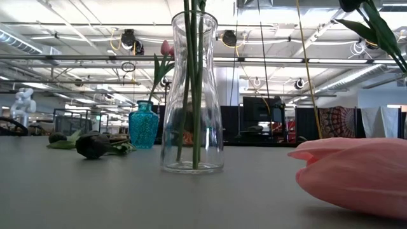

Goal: Sort flowers into vase by color
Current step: Put the black flower into the right transparent vase

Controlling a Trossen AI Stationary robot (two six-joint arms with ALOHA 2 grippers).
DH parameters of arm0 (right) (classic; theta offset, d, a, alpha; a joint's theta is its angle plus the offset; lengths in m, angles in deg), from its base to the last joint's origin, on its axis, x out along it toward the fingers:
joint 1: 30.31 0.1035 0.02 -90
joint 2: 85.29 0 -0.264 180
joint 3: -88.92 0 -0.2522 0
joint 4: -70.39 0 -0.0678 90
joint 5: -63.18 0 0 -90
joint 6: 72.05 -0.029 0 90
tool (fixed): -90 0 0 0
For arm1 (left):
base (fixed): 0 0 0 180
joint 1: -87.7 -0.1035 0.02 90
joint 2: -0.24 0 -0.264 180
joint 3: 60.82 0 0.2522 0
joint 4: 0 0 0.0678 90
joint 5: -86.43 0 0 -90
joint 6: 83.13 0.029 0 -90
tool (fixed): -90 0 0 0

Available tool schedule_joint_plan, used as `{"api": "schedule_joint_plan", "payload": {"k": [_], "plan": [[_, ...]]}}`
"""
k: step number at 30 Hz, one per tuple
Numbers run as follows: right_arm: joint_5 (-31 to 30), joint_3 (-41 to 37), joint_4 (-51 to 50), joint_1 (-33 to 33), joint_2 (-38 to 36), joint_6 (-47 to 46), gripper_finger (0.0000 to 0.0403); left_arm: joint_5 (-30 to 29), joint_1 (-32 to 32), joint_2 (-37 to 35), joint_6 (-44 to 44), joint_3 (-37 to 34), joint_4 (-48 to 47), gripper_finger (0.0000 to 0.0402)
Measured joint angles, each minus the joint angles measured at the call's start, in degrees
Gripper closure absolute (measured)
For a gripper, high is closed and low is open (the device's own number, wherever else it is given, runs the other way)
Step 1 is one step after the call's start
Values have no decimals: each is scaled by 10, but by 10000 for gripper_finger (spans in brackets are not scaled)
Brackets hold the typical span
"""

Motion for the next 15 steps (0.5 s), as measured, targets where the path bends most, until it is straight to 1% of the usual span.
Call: {"api": "schedule_joint_plan", "payload": {"k": [6, 10, 15], "plan": [[0, 0, 0, 0, 0, 0, 218, -9, 0, -3, 5, 35, -8, 248], [0, 0, 0, 0, 0, 0, 218, -25, 0, -10, 0, 61, -51, 248], [0, 0, 0, 0, 0, 0, 218, -88, 0, -40, -35, 91, -126, 251]]}}
